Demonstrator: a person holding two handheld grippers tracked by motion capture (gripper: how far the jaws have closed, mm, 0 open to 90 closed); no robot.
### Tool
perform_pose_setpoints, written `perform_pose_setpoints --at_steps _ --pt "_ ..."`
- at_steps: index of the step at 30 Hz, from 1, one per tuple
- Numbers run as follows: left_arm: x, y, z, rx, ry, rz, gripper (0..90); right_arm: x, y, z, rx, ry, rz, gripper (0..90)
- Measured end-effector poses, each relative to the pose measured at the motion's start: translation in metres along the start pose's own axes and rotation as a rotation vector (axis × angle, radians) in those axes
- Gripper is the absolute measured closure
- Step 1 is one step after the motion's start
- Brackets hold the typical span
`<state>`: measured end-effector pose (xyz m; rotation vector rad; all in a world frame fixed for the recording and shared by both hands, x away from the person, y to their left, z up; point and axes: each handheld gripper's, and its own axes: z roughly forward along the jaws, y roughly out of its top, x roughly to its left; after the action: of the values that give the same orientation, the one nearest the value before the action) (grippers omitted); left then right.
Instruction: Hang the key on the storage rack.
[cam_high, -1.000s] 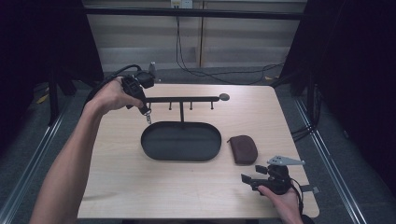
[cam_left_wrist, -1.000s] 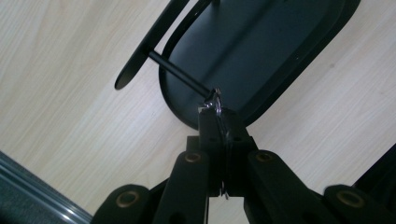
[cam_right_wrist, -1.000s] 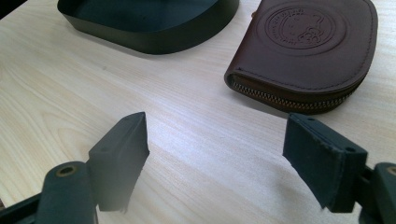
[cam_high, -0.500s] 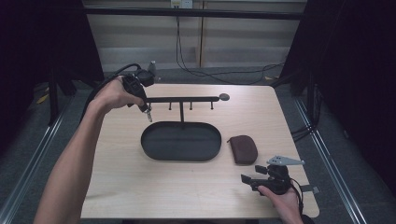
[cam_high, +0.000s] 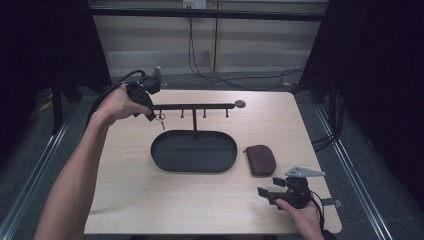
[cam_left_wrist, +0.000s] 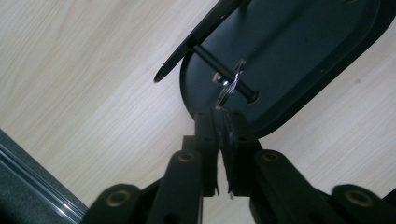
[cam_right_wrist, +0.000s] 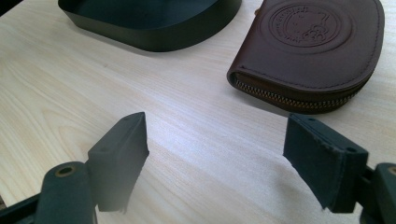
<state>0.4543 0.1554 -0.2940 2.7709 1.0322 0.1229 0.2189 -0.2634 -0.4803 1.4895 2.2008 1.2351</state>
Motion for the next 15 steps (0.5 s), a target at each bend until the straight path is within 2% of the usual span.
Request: perform_pose_setpoints --at_steps 5,10,15 --pt "0.004 -0.010 -0.003 -0.005 -0.014 -0.003 82.5 0.000 0.001 0.001 0.007 0.000 0.005 21.3" --pt "0.006 -0.019 -0.003 -0.023 -0.027 -0.017 77.9 0.000 0.001 0.001 0.006 0.001 0.005 21.2" --pt "0.000 -0.030 -0.004 -0.069 -0.035 -0.020 72.3 0.000 0.001 0.000 0.000 -0.001 0.004 21.3"
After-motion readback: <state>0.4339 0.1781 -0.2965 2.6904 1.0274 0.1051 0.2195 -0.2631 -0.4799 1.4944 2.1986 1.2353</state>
